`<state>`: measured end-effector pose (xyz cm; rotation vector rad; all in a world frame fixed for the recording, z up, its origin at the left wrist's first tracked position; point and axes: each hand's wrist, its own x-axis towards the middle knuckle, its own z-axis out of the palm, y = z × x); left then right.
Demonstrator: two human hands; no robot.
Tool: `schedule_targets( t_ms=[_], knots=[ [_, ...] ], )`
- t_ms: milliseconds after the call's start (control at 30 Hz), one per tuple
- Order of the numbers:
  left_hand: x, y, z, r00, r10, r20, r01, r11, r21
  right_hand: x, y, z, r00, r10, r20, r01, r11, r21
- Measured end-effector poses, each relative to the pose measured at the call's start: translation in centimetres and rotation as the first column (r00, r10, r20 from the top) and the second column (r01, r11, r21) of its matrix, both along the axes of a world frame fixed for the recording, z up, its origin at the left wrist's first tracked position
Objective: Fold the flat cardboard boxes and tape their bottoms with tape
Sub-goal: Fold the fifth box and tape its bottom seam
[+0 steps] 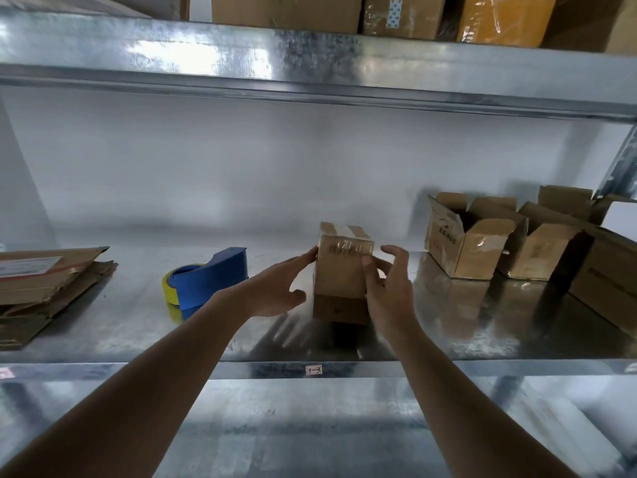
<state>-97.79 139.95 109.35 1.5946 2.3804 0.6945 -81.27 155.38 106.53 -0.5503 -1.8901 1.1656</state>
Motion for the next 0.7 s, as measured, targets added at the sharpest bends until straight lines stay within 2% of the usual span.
schedule_targets(
  t_ms=[67,200,300,433,567,700],
  knots=[
    [0.2,0.3,0.4,1.0,-0.017,-0.026,0.017,0.999,0.03,-0.3,0.1,0.8,0.998,-0.039,-0.042,0.039,0.999,0.005],
    [0.1,1.2,0.4,0.999,0.041,-0.009,-0.039,0.981,0.188,-0.7,0.1,0.8,0.995,0.034,-0.09,-0.031,0.999,0.041],
    [-0.5,1.5,0.2,0.999,0.036,0.026,-0.042,0.969,0.243,-0.1,0.0,1.0,0.98,0.156,-0.119,-0.155,0.988,0.023],
    [-0.8,1.7,0.5,0.995,0.029,0.097,-0.056,0.955,0.29,0.5,0.0,1.3,0.941,0.33,-0.08,-0.331,0.944,0.004],
    [-0.5,2.1,1.1,0.996,0.014,0.092,-0.045,0.938,0.344,0.7,-0.3,1.9,0.964,0.241,0.109,-0.257,0.951,0.174],
    [-1.2,2.1,1.2,0.995,0.051,0.082,-0.074,0.951,0.3,0.1,0.6,1.3,0.983,0.15,0.102,-0.173,0.943,0.283]
  ],
)
